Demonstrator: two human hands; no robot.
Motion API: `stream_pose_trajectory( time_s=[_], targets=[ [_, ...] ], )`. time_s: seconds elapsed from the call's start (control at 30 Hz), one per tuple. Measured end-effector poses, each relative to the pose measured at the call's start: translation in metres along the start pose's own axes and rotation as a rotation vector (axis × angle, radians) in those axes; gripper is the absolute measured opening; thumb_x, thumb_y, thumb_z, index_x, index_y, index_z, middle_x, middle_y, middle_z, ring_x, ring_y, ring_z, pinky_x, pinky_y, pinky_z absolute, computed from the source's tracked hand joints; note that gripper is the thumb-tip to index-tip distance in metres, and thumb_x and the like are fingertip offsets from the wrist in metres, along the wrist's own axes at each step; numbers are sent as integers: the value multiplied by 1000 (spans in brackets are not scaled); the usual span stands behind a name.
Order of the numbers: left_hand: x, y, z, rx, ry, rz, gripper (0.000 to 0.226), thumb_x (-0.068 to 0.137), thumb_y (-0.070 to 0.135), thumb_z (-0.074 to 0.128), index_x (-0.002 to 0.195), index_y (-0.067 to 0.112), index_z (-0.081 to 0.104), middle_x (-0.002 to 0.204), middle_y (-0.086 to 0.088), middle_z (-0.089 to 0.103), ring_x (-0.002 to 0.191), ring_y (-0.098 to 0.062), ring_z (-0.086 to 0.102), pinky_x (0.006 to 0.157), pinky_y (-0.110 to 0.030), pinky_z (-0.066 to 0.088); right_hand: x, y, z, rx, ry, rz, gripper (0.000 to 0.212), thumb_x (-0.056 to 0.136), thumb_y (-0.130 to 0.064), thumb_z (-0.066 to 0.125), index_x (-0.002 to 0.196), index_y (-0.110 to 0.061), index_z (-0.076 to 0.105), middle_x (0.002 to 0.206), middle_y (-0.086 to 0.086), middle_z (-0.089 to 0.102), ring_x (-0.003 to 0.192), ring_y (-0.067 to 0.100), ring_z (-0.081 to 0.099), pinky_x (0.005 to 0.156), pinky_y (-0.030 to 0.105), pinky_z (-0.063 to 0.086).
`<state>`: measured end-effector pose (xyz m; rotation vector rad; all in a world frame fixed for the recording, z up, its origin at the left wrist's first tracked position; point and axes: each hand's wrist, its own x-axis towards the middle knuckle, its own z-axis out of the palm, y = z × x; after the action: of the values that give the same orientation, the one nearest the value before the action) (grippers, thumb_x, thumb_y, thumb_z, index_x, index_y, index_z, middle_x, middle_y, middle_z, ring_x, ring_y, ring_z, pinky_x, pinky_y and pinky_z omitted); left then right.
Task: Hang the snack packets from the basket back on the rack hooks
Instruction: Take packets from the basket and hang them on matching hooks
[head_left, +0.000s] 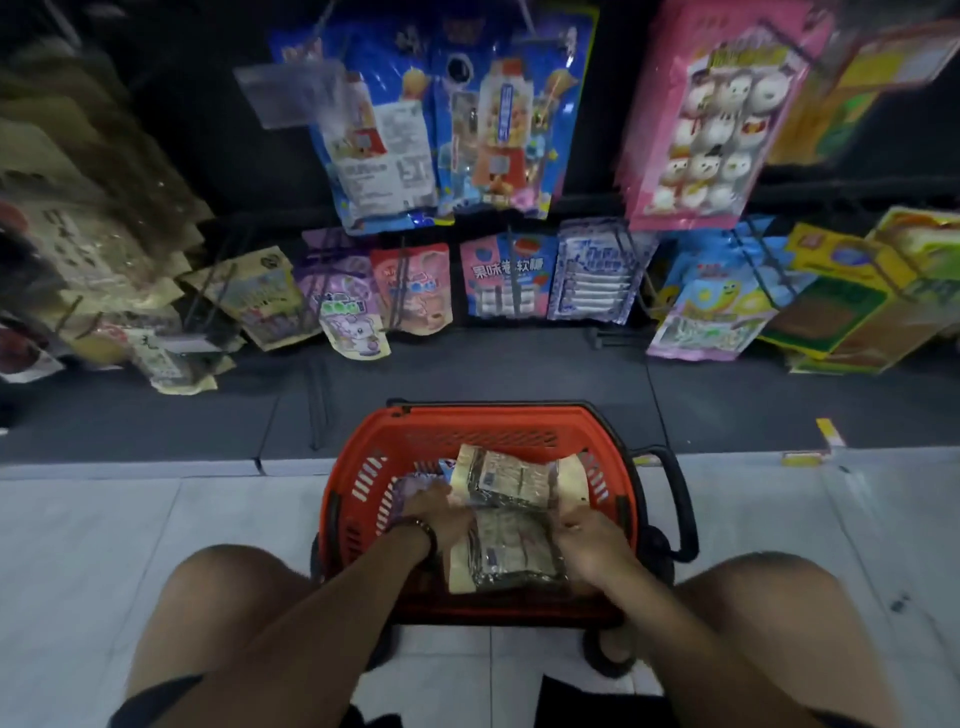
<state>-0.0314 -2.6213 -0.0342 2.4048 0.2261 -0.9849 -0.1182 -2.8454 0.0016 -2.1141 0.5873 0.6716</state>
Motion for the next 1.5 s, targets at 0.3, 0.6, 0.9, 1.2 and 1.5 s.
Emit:
stream_pose_trajectory(
  time_s=[0.3, 0.6, 0.9, 1.2, 1.5],
  targets=[
    [69, 42, 9, -92, 11, -192, 96, 95, 59, 58, 166, 10, 16, 128, -17, 67, 90, -27, 69, 72, -38, 59, 29, 3, 14, 109, -12, 29, 43, 101, -31, 58, 140, -16, 61, 120, 12, 72, 111, 34, 67, 84, 31, 49],
    [93, 77, 22, -285, 153, -268, 68, 84, 57, 65, 131, 9, 64, 122, -14, 74, 110, -35, 71, 98, -45, 59, 33, -2, 21, 9, -33, 50, 41, 94, -44, 54, 112, -12, 73, 115, 15, 75, 112, 34, 69, 84, 33, 51],
    [42, 82, -4, -699, 95, -194, 74, 80, 22, 91, 143, 3, 55, 146, -9, 61, 129, -28, 60, 113, -38, 48, 11, -4, 14, 54, -73, 91, 45, 88, -50, 55, 113, -18, 74, 115, 11, 76, 101, 29, 71, 78, 28, 52],
    [-61, 25, -33, -923, 177, -103, 52, 70, 22, 98, 93, 17, 51, 94, -8, 64, 88, -26, 64, 76, -40, 59, -46, -11, 7, 269, -90, 116, 44, 102, -59, 48, 86, -25, 69, 97, 9, 76, 90, 28, 73, 87, 45, 60],
    [-143, 21, -60, -1201, -36, 118, 93, 54, 16, 104, 131, -1, 56, 128, -28, 69, 117, -47, 69, 90, -69, 57, -107, -73, -20, 1248, -26, 21, 53, 94, -58, 67, 128, -17, 63, 120, 15, 75, 100, 36, 74, 77, 47, 63]
  ],
)
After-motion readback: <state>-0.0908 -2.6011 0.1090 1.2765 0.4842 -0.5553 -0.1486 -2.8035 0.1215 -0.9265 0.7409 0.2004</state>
